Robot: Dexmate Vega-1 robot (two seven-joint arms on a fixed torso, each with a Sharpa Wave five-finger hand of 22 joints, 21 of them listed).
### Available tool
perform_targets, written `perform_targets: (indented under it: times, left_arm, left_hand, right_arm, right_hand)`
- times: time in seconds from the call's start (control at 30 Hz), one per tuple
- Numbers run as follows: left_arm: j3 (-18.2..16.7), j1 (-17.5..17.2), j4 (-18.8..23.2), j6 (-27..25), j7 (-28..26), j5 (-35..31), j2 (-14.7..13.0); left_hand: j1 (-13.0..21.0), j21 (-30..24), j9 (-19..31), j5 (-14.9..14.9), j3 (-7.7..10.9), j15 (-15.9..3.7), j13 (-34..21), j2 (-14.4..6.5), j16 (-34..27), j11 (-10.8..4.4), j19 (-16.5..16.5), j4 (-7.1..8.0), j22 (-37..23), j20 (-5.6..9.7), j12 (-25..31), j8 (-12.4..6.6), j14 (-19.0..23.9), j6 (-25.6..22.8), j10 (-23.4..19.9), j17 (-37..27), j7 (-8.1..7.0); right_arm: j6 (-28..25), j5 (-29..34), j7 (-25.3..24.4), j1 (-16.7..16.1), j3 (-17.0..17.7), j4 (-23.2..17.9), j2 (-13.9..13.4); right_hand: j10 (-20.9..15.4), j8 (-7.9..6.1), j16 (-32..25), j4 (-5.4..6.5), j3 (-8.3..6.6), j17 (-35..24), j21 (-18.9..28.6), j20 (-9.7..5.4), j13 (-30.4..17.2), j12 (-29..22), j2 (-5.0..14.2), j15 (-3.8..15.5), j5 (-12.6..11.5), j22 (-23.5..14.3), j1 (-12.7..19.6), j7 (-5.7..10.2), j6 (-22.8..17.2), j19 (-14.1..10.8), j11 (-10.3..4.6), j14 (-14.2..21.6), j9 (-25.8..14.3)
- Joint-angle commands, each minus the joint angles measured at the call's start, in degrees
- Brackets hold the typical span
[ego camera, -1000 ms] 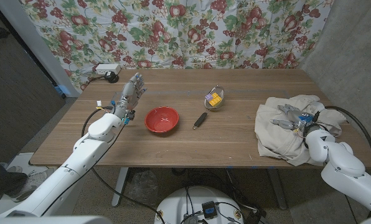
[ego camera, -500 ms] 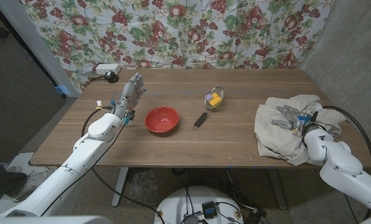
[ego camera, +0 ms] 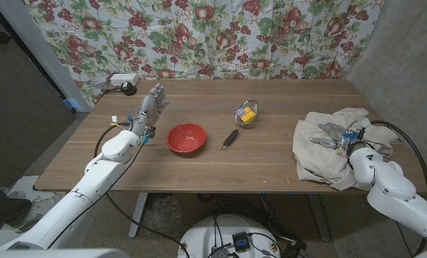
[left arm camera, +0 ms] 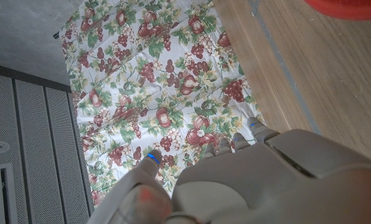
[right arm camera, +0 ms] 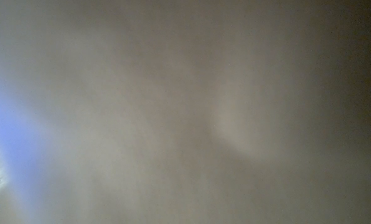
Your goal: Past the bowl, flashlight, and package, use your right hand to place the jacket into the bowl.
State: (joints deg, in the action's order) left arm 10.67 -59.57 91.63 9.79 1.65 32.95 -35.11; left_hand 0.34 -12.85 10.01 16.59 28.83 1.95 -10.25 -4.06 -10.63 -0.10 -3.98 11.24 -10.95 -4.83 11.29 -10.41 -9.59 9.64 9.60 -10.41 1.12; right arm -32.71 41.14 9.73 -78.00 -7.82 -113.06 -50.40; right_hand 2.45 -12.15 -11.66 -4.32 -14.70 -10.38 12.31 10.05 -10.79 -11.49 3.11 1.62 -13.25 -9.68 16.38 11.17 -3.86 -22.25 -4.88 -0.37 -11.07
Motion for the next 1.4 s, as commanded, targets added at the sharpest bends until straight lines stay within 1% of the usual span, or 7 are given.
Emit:
perform_targets:
  times: [0.03, 0.23, 0.4, 0.77, 1.03, 1.2, 1.4]
  left_arm:
    - [0.1, -0.4, 1.0, -0.1, -0.5, -0.3, 0.0]
    - [0.2, -0.5, 1.1, -0.2, -0.4, -0.1, 0.1]
    - [0.1, -0.6, 1.3, -0.1, -0.6, -0.3, 0.2]
    - [0.0, -0.9, 1.9, -0.2, -0.7, -0.6, -0.2]
    - [-0.3, -1.3, 2.5, -0.3, -0.7, -0.3, -0.3]
    - [-0.4, -1.6, 2.8, -0.4, -1.3, -0.7, -0.4]
    - [-0.6, -1.8, 3.1, -0.3, -1.1, -0.4, -0.4]
  left_hand:
    - [-0.1, 0.0, 0.1, 0.3, -0.12, 0.28, -0.2, -6.2, 0.0, -0.01, 0.1, -0.18, -0.2, -0.36, 0.1, -0.09, -4.2, 2.9, 4.6, -0.1, -0.33]
    - [-0.1, 0.0, 0.1, 0.3, -0.12, 0.33, -0.2, -6.2, 0.0, -0.02, 0.1, -0.19, -0.2, -0.35, 0.1, -0.09, -4.2, 2.9, 4.6, -0.1, -0.35]
    - [-0.1, 0.0, 0.1, 0.3, -0.13, 0.33, -0.2, -6.2, 0.0, -0.12, 0.1, -0.19, -0.2, -0.36, 0.1, -0.08, -4.3, 2.9, 4.6, -0.1, -0.36]
    - [-0.1, 0.0, 0.1, 0.3, -0.15, 0.20, -0.2, -6.2, 0.0, 0.08, 0.1, -0.18, -0.2, -0.40, 0.1, -0.08, -4.3, 2.9, 4.6, -0.1, -0.37]
    - [-0.1, 0.0, 0.1, 0.3, -0.16, 0.25, -0.2, -6.2, 0.0, 0.08, 0.1, -0.18, -0.2, -0.30, 0.1, -0.12, -4.3, 2.8, 4.6, -0.1, -0.40]
    - [-0.1, 0.0, 0.1, 0.3, -0.16, 0.25, -0.2, -6.2, 0.0, 0.07, 0.1, -0.17, -0.2, -0.30, 0.1, -0.11, -4.3, 2.8, 4.6, -0.1, -0.37]
    - [-0.1, 0.0, 0.1, 0.3, -0.16, 0.25, -0.2, -6.3, 0.0, 0.10, 0.1, -0.17, -0.2, -0.30, 0.1, -0.09, -4.4, 2.8, 4.6, -0.1, -0.36]
  right_arm:
    - [-3.7, -0.7, 4.0, 1.4, -2.0, 0.0, -1.9]
    - [-4.0, -1.1, 3.2, 1.0, -2.1, -0.2, -2.5]
    - [-5.2, -1.0, 4.0, 1.3, -2.7, -0.6, -3.2]
    - [-7.2, -1.7, 5.6, 3.0, -4.5, -0.6, -3.8]
    - [-8.3, -1.9, 4.7, 3.9, -5.6, -0.4, -3.7]
    - [-7.3, -2.3, 2.9, 3.5, -5.3, -0.4, -3.7]
    - [-5.8, -3.3, 1.4, 3.1, -4.7, -0.5, -3.7]
  right_hand:
    - [-0.4, 0.31, -0.2, -0.58, -0.22, -0.1, 0.1, 1.82, -0.2, -0.2, -0.03, 0.23, 0.0, -0.3, 0.5, 0.62, 0.0, -2.3, 0.00, 0.8, -0.2]
    - [-0.5, 0.58, -0.4, -1.43, -0.62, 0.1, 0.6, 1.45, -0.2, -0.1, 0.10, 0.10, -0.1, -0.4, 1.7, 0.45, 0.3, -4.3, 0.02, 2.2, -0.1]
    - [-2.9, 0.27, -0.5, -4.21, -1.64, 0.3, 2.7, 0.05, -0.2, -0.3, -0.28, 0.29, -0.1, -0.3, 6.0, 0.26, -1.8, -14.3, 0.18, 6.1, -0.1]
    - [-8.9, -0.14, -1.5, -5.01, -2.68, 0.1, 5.1, -4.17, -0.2, -1.1, 0.48, 1.41, 0.0, -0.4, 10.8, -1.79, -3.7, -27.1, 0.44, 13.4, -0.3]
    - [-20.6, -1.65, -5.6, -5.24, -5.02, -0.8, 8.9, -14.67, -0.4, -2.6, 2.40, 7.50, -0.2, -0.9, 21.7, -4.61, -12.1, -42.7, 1.95, 29.4, -0.2]
    - [-26.7, -2.00, -7.5, -4.99, -5.96, -1.6, 10.3, -18.39, -0.7, -3.9, 3.64, 10.02, -0.3, -1.3, 24.6, -5.43, -15.5, -46.2, 3.18, 35.7, -0.1]
    - [-35.2, -3.53, -11.9, -5.85, -8.48, -5.2, 12.3, -22.25, -1.9, -6.3, 6.01, 11.88, -0.1, -2.4, 35.3, -7.34, -25.4, -46.9, 4.42, 45.4, -0.1]
